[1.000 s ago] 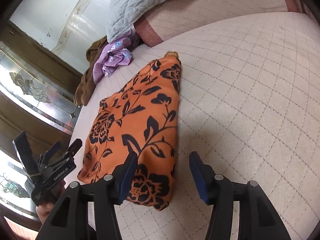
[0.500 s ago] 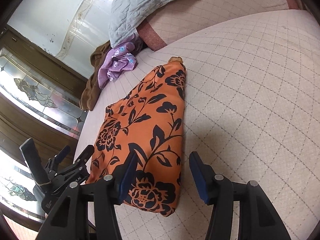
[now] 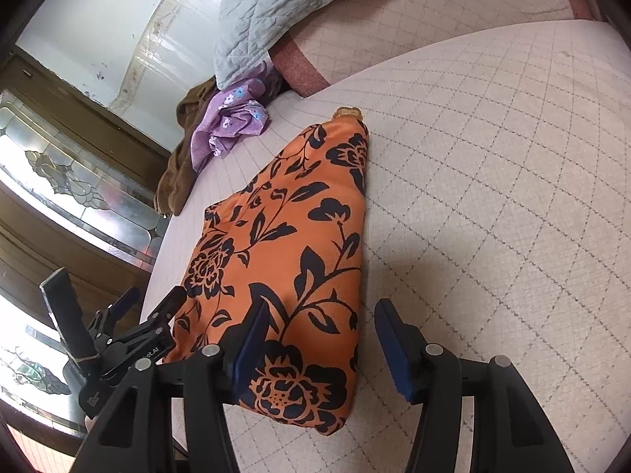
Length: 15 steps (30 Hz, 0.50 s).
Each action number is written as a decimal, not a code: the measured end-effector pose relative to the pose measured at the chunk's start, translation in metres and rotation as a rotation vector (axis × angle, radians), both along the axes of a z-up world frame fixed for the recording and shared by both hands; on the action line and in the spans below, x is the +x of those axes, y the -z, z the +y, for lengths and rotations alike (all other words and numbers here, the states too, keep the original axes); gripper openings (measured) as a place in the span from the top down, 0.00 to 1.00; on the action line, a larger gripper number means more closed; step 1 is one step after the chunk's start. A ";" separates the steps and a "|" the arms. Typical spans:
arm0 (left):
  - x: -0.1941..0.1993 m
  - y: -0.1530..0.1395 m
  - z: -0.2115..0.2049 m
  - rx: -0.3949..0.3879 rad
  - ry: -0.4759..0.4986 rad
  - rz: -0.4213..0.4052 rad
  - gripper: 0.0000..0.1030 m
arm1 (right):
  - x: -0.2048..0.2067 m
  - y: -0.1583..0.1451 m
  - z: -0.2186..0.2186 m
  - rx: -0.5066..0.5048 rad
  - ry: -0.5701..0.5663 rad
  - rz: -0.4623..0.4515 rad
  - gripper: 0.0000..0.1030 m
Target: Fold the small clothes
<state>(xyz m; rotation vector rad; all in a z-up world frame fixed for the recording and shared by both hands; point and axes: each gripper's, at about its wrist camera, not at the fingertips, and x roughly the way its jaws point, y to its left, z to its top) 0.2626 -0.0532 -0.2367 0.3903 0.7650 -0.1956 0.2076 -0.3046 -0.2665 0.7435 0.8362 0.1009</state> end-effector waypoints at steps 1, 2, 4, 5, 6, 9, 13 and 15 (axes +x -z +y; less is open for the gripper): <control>0.001 0.000 0.001 -0.001 -0.002 0.002 0.00 | 0.000 0.000 0.000 0.001 0.001 -0.001 0.42; 0.001 0.001 0.002 -0.002 -0.003 0.004 0.00 | 0.000 0.001 0.001 0.001 0.000 -0.002 0.42; 0.002 0.002 0.005 -0.003 -0.008 0.010 0.00 | 0.000 0.001 0.002 -0.003 -0.001 -0.004 0.42; 0.003 0.002 0.006 -0.003 -0.011 0.013 0.00 | 0.000 0.001 0.003 -0.005 -0.001 -0.005 0.42; 0.004 0.003 0.007 -0.005 -0.014 0.017 0.00 | 0.000 0.001 0.003 -0.004 0.000 -0.007 0.42; 0.006 0.004 0.010 -0.019 -0.020 0.034 0.00 | 0.000 0.001 0.003 0.000 -0.002 -0.009 0.42; 0.008 0.005 0.013 -0.035 -0.024 0.055 0.00 | 0.000 0.001 0.004 0.000 -0.002 -0.011 0.42; 0.011 0.006 0.013 -0.042 -0.025 0.068 0.00 | 0.000 0.001 0.004 0.000 -0.002 -0.012 0.42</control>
